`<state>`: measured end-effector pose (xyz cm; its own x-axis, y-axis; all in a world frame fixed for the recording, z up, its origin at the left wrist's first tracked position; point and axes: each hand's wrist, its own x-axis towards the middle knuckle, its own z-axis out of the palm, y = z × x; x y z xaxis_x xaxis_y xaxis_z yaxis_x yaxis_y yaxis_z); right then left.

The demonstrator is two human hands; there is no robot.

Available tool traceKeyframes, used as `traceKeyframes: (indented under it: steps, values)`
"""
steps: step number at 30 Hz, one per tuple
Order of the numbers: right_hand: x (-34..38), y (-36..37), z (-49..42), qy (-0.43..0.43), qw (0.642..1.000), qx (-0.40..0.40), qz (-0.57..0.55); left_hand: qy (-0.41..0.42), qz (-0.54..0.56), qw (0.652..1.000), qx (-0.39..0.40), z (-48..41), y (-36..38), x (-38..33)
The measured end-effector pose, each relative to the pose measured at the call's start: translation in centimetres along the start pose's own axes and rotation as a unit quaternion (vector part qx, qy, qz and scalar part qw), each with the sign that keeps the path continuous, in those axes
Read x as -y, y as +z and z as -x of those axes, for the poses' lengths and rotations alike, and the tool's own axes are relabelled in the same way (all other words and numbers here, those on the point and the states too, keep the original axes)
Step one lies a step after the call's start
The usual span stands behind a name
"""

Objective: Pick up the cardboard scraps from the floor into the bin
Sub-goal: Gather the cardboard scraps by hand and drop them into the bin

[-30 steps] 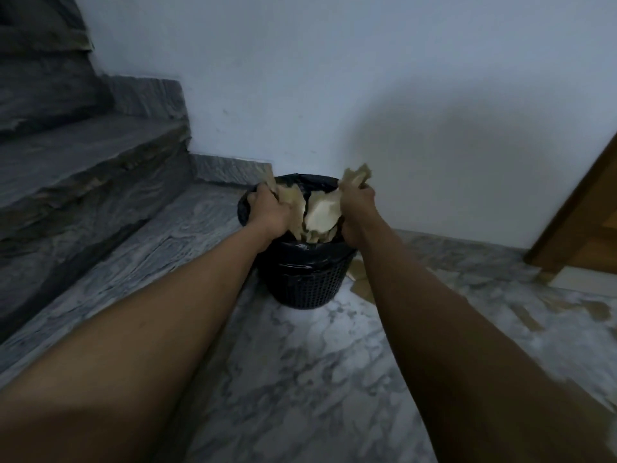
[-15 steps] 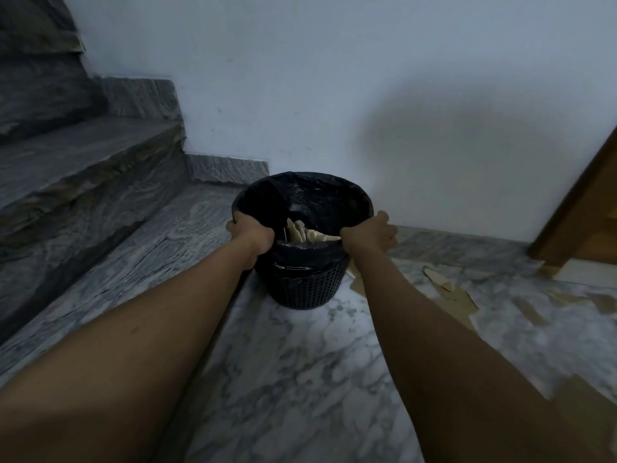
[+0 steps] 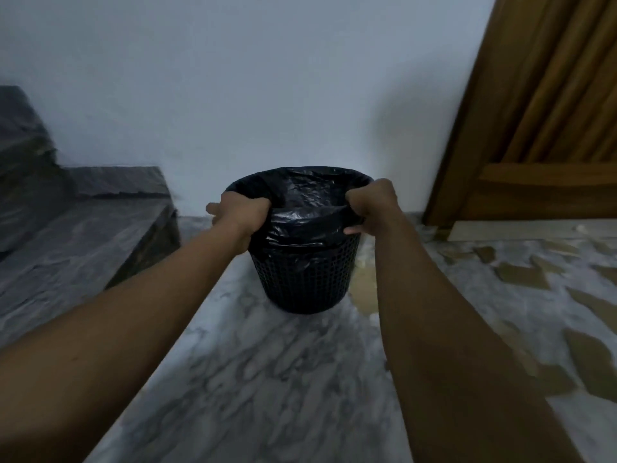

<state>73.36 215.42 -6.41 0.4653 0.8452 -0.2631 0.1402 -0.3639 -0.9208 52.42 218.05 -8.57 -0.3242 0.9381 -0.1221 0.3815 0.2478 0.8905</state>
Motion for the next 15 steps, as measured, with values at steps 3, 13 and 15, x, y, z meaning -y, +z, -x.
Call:
traceKeyframes:
  steps: [3,13,15]
  values:
    - [-1.2,-6.7,-1.5,-0.005,0.998,-0.061,0.009,0.033,0.003,0.999,0.041,3.0,6.3,-1.7]
    - [-10.1,-29.9,-3.4,-0.103,0.941,-0.301,-0.116,0.164,-0.036,0.963,0.211,14.9,27.3,-12.0]
    - [-12.3,-33.4,-2.6,-0.159,0.912,-0.359,-0.121,0.192,-0.058,0.952,0.234,17.7,30.5,-13.5]
